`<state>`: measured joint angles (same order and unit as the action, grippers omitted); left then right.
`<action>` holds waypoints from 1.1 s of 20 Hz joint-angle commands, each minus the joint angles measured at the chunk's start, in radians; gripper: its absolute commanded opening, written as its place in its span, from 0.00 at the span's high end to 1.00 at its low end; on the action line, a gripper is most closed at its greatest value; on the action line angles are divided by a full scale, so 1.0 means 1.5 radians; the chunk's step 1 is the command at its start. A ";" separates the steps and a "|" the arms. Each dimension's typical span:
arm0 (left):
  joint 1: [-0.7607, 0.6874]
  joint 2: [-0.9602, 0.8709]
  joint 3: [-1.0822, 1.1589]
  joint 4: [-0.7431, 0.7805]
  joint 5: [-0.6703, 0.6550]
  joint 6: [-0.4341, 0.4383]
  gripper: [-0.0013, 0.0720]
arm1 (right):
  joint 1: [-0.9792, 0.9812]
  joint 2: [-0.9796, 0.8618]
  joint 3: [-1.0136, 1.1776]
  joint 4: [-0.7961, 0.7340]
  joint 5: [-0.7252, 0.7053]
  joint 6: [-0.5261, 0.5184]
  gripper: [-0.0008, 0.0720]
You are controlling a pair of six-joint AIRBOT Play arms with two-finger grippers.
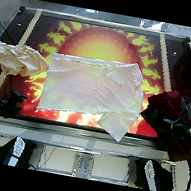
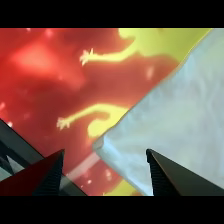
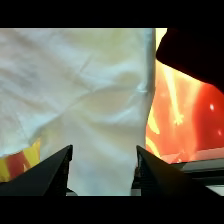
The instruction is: Fold the shirts.
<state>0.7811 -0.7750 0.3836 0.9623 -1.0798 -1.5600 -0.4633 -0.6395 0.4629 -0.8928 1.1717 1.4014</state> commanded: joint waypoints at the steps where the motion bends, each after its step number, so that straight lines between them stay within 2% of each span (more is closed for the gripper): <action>1: 0.018 -0.138 -0.015 -0.068 -0.061 0.040 0.22 | -0.004 0.019 -0.014 0.039 -0.006 -0.031 0.37; 6: 0.014 -0.195 -0.014 -0.137 -0.042 0.101 0.22 | -0.004 0.019 0.055 0.037 -0.009 -0.036 0.37; 12: -0.109 -0.231 -0.014 -0.183 0.045 0.101 0.22 | -0.004 0.019 0.079 0.037 -0.011 -0.036 0.37; 15: -0.146 -0.250 -0.013 -0.244 0.100 0.104 0.25 | -0.004 0.019 0.079 0.037 -0.002 -0.035 0.37; 16: -0.145 -0.248 -0.013 -0.261 0.109 0.104 0.37 | -0.004 0.019 0.079 0.037 0.000 -0.035 0.37; 19: -0.146 -0.240 -0.011 -0.264 0.109 0.104 0.83 | -0.004 0.019 0.078 0.030 -0.008 -0.031 0.37; 20: -0.146 -0.238 -0.011 -0.263 0.109 0.105 0.96 | -0.004 0.018 0.076 0.019 -0.007 -0.010 0.37; 22: -0.146 -0.233 -0.011 -0.263 0.108 0.109 0.96 | -0.002 0.009 0.068 -0.026 -0.004 0.040 0.37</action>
<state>0.5686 -1.1313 0.3664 0.5869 -0.9249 -1.4036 -0.4679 -0.6170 0.5735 -0.8703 1.1625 1.3869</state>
